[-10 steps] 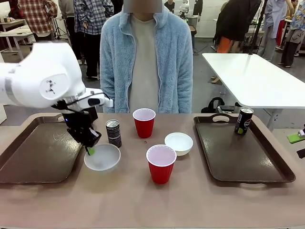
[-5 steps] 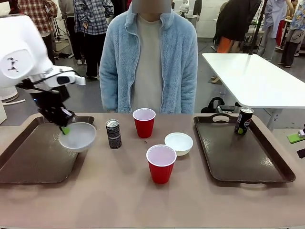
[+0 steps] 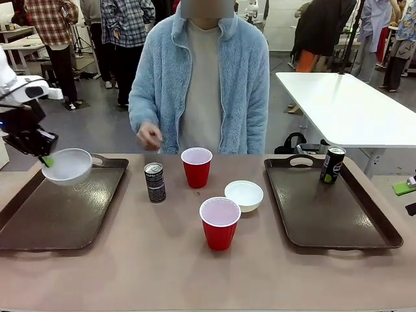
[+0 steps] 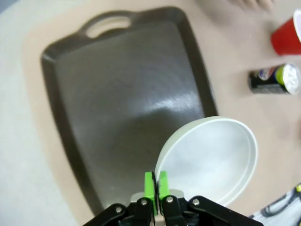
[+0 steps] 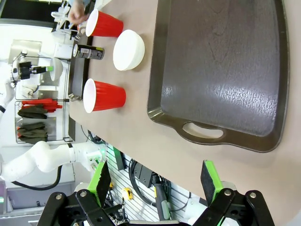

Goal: Prepare tableware on both trays.
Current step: Pick up a Picnic Bowl from the table and place it on a Handle tray.

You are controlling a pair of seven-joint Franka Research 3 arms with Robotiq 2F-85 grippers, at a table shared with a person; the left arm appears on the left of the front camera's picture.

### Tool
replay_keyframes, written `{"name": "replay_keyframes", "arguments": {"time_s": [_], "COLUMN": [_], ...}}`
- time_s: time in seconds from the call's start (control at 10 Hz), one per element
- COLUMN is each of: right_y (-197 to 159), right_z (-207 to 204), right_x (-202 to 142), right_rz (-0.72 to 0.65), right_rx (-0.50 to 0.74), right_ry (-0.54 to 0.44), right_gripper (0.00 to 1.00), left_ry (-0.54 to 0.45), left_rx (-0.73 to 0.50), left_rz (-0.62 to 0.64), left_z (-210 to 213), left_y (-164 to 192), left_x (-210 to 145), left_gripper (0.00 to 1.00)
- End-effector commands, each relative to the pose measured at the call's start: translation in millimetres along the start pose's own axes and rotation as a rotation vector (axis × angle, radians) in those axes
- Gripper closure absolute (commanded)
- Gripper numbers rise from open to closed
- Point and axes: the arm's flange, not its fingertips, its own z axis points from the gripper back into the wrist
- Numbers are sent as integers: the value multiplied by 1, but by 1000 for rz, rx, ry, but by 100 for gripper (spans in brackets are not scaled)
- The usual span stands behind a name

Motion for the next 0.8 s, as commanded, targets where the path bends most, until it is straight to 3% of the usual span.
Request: {"name": "replay_keyframes", "arguments": {"time_s": [0.0,0.3,0.7], "right_y": [1,1,1], "right_z": [-1,-1,-1], "right_x": [1,1,1], "right_rz": [-22,-22,-22], "right_rx": [15,15,15], "right_ry": [-4,-4,-4], "right_gripper": [0,0,0], "left_ry": [-20,5,28], "left_rx": [25,57,17], "left_rz": [33,62,67], "left_z": [-11,-44,-55], "left_y": [25,62,76], "left_x": [-1,-25,-45], "left_gripper": [100,100,100]}}
